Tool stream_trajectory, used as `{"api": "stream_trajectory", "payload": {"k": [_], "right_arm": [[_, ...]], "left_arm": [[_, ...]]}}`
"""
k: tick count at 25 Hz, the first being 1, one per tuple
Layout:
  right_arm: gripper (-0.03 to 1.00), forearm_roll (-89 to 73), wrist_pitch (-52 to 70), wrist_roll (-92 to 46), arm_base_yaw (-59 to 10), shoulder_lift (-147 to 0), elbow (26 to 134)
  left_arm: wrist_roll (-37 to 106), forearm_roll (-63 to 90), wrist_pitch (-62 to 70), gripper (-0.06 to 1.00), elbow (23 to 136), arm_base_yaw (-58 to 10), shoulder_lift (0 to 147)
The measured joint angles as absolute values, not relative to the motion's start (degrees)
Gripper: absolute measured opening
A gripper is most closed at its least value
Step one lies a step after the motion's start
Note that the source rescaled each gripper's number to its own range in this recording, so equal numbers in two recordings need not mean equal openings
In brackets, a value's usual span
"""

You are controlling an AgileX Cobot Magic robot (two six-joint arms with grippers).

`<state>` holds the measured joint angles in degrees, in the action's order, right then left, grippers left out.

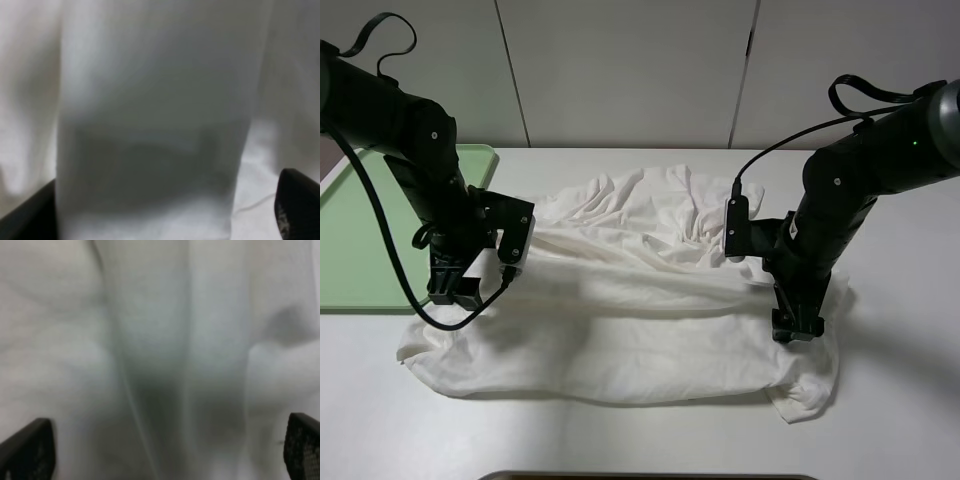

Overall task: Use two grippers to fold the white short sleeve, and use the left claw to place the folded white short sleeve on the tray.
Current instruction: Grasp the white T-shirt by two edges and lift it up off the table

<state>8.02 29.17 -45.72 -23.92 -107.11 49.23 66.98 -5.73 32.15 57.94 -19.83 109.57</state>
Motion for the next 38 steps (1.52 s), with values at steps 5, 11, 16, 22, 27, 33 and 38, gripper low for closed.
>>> {"api": "stream_trajectory", "payload": {"k": [5, 11, 16, 22, 27, 33, 38], "right_arm": [[0.89, 7.51, 29.17, -45.6, -23.92, -107.11, 49.23], [0.82, 7.12, 29.17, -45.6, -23.92, -107.11, 49.23], [0.79, 6.94, 29.17, -45.59, -23.92, -107.11, 49.23], [0.73, 6.94, 29.23, -45.59, -23.92, -107.11, 49.23], [0.17, 6.77, 29.26, -45.59, -23.92, -107.11, 49.23], [0.0, 6.3, 29.73, -45.59, -23.92, -107.11, 49.23], [0.0, 6.25, 29.77, -45.59, -23.92, -107.04, 49.23]], "left_arm": [[67.02, -5.73, 32.15, 0.66, 57.94, -19.83, 109.57], [67.02, -5.73, 32.31, 0.49, 57.94, -19.83, 109.57], [67.02, -5.73, 32.56, 0.38, 57.94, -19.83, 109.57], [67.02, -5.73, 32.6, 0.04, 57.94, -19.83, 109.57], [67.02, -5.81, 33.5, 0.01, 57.94, -19.83, 109.57], [67.02, -6.02, 34.06, 0.01, 57.94, -19.83, 109.57], [67.02, -6.02, 34.12, 0.01, 57.94, -19.83, 109.57]]}}
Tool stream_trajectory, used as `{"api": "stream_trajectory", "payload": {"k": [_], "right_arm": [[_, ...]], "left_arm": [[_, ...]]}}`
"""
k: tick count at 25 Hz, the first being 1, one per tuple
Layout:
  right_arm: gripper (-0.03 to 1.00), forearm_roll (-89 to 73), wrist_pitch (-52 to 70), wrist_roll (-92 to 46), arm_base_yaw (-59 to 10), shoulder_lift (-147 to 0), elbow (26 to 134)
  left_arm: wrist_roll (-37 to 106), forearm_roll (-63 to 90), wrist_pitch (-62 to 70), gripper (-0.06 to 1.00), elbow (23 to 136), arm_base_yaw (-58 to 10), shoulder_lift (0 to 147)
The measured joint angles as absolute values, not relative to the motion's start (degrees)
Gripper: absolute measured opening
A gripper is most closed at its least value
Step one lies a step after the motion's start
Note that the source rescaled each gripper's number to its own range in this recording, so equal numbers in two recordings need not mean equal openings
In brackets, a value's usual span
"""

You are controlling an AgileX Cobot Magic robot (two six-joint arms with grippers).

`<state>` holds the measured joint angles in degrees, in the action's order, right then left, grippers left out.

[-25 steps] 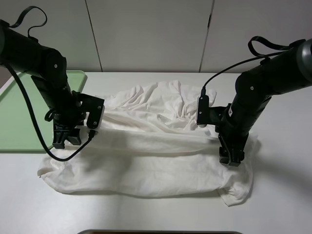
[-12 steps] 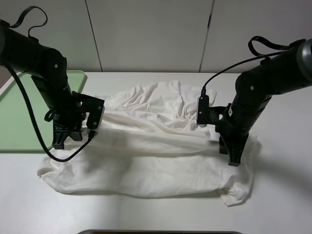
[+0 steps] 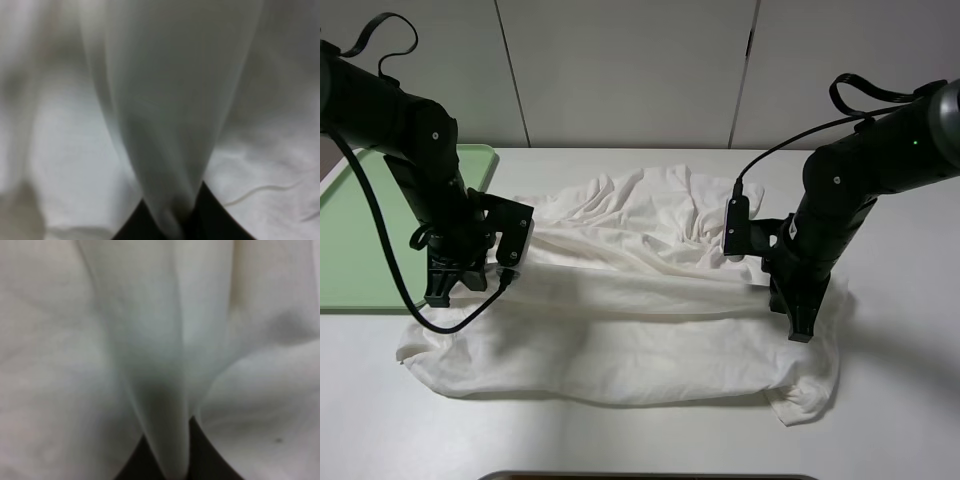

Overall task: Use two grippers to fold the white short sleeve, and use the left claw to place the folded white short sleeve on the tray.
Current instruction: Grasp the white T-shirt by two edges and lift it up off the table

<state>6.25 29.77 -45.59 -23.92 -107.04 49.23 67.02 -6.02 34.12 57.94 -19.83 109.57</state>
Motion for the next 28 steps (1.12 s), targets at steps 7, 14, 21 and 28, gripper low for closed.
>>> {"api": "stream_trajectory", "payload": {"k": [7, 14, 21, 28], "right_arm": [[0.0, 6.16, 30.51, -45.47, -23.92, -101.67, 49.23], [0.0, 5.11, 32.44, -45.01, -23.92, -95.4, 49.23], [0.0, 4.84, 37.64, -44.72, -23.92, -84.6, 49.23], [0.0, 4.84, 37.84, -44.72, -23.92, -76.44, 49.23]], "left_arm": [[67.02, -6.31, 34.89, 0.01, 58.21, -19.83, 107.22], [66.89, -6.19, 35.91, 0.01, 58.21, -19.83, 101.82], [60.7, 3.33, 34.71, 0.01, 58.21, -19.83, 93.89], [60.45, 4.48, 40.22, 0.01, 58.21, -19.83, 84.32]]}}
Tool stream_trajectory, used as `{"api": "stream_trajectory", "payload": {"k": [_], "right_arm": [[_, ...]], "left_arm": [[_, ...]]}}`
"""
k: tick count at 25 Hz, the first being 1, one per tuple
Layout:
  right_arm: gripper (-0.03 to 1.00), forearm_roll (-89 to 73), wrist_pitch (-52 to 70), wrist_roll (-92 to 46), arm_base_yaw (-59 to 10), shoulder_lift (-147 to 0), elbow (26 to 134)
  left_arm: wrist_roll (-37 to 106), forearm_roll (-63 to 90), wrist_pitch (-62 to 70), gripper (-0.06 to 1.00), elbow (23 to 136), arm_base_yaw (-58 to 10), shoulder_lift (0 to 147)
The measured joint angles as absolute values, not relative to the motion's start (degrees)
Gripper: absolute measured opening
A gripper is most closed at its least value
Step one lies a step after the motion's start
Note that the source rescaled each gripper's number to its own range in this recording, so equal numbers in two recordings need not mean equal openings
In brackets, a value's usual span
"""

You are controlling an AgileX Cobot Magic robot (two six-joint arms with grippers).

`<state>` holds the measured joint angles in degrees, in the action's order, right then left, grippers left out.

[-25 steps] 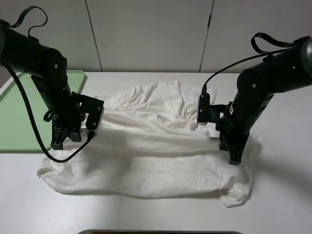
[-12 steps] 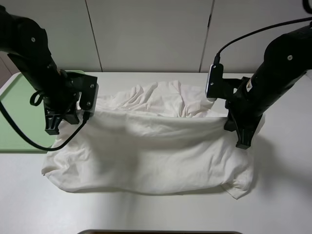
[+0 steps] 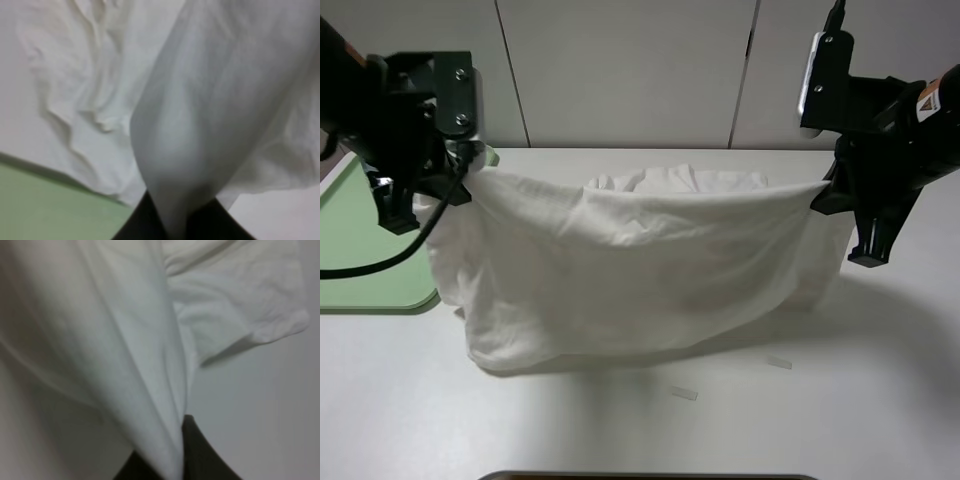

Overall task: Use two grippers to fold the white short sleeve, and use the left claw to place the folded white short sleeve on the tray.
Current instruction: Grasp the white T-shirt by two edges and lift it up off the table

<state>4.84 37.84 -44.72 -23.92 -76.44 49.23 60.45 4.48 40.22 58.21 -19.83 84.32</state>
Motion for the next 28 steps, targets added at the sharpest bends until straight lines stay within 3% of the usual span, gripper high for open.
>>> {"api": "stream_trajectory", "payload": {"k": [9, 28], "right_arm": [[0.0, 6.71, 40.71, -44.72, -23.92, -70.11, 50.5], [0.0, 7.69, 59.99, -44.66, -23.92, -68.93, 79.93]], "left_arm": [[60.97, -0.44, 43.25, 0.01, 59.36, -19.83, 69.98], [59.92, -0.81, 61.1, 0.01, 86.46, -19.83, 67.25]]}}
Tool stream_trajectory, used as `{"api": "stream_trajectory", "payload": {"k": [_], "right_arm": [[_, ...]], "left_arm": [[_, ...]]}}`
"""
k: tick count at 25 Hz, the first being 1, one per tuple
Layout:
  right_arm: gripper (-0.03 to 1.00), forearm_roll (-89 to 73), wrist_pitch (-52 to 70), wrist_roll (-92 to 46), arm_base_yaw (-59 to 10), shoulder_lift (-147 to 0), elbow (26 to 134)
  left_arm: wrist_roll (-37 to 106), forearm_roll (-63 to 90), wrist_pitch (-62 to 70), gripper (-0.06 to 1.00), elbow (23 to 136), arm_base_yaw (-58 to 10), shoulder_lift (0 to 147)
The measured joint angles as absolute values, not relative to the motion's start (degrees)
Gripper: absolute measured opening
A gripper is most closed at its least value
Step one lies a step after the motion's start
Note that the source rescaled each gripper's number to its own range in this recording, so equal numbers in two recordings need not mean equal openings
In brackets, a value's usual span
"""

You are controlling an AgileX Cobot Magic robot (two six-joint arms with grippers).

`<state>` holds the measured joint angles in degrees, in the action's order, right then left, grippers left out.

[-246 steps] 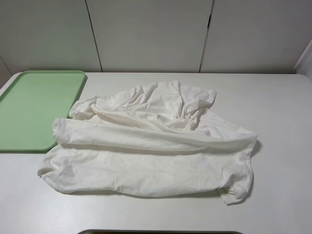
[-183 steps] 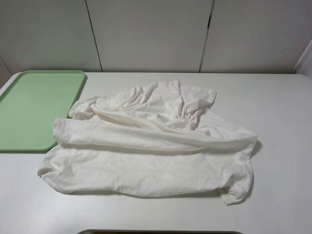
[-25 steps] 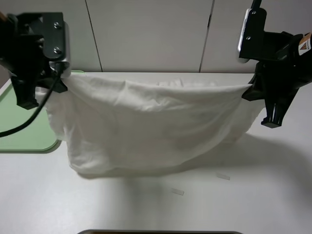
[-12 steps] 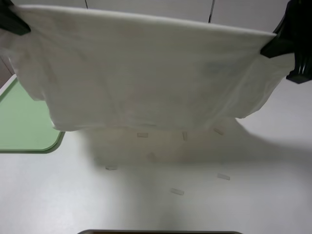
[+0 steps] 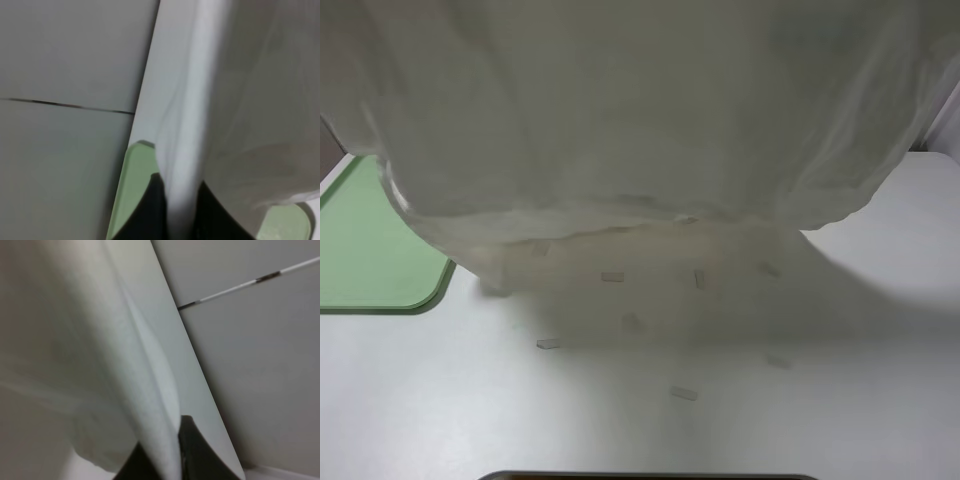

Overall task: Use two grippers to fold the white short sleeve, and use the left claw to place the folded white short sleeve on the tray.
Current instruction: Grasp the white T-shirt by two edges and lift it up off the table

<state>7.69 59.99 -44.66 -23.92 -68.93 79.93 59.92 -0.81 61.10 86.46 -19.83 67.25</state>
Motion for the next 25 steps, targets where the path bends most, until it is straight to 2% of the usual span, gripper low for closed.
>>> {"api": "stream_trajectory", "payload": {"k": [8, 18, 25], "right_arm": [[0.0, 7.2, 69.33, -42.2, -23.92, -66.65, 87.66], [0.0, 6.28, 69.47, -33.37, -23.92, -57.97, 87.68], [0.0, 4.78, 69.6, -32.74, -23.92, -51.96, 87.73]], "left_arm": [[57.95, 0.0, 64.17, 0.01, 90.8, -19.83, 67.25], [56.88, 1.84, 66.5, 0.01, 92.88, -19.83, 66.4], [54.95, 3.71, 66.5, 0.01, 92.94, -20.0, 62.18]]}}
